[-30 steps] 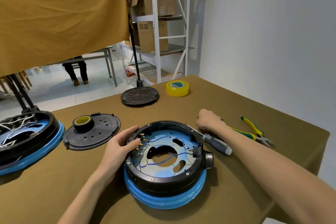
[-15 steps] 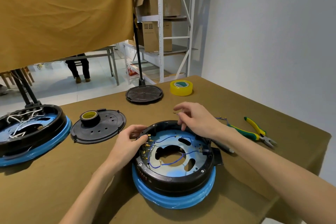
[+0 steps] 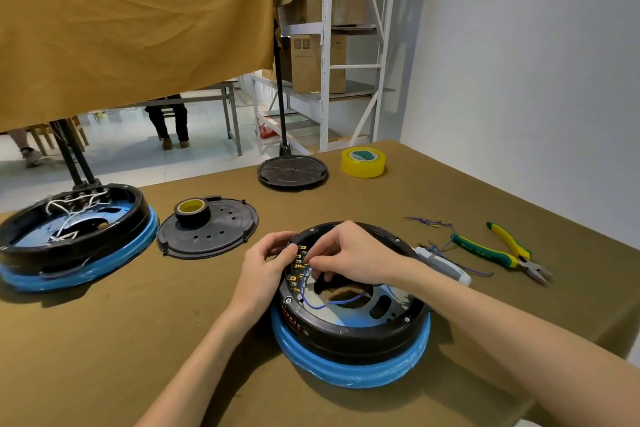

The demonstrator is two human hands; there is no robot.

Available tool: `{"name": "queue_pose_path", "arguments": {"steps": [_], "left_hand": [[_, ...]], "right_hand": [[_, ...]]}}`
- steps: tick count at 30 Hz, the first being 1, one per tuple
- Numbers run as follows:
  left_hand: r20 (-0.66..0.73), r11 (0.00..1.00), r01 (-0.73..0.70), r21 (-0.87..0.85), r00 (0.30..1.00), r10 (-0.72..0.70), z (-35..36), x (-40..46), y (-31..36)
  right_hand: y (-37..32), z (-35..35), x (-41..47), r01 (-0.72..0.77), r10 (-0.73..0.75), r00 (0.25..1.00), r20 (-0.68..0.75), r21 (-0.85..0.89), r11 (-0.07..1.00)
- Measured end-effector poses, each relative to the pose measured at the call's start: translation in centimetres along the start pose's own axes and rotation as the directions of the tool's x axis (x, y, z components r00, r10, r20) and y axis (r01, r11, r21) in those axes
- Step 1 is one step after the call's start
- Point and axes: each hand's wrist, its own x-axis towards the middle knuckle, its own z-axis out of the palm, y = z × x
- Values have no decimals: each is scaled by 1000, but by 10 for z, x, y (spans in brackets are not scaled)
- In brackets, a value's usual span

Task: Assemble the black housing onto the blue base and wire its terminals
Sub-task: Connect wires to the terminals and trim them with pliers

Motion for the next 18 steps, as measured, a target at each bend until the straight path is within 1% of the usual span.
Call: {"name": "queue_pose_path", "arguments": {"steps": [6, 10, 15, 18], "left_hand": [[-14, 999, -14, -34, 1000, 13, 1, 1, -3], [-9, 998, -11, -54, 1000, 10, 1, 2, -6], [-21, 995, -16, -95, 1000, 14, 3, 3, -8], [-12, 996, -27, -88, 1000, 26, 2, 3, -9]], "right_hand": [[3, 15, -7, 56, -55, 998, -33, 56, 997], [6, 19, -9, 42, -41, 997, -71, 15, 999], [8, 22, -12, 44, -47, 997, -61, -50, 998], [5, 21, -14, 58, -58, 998, -31, -17, 998]]}}
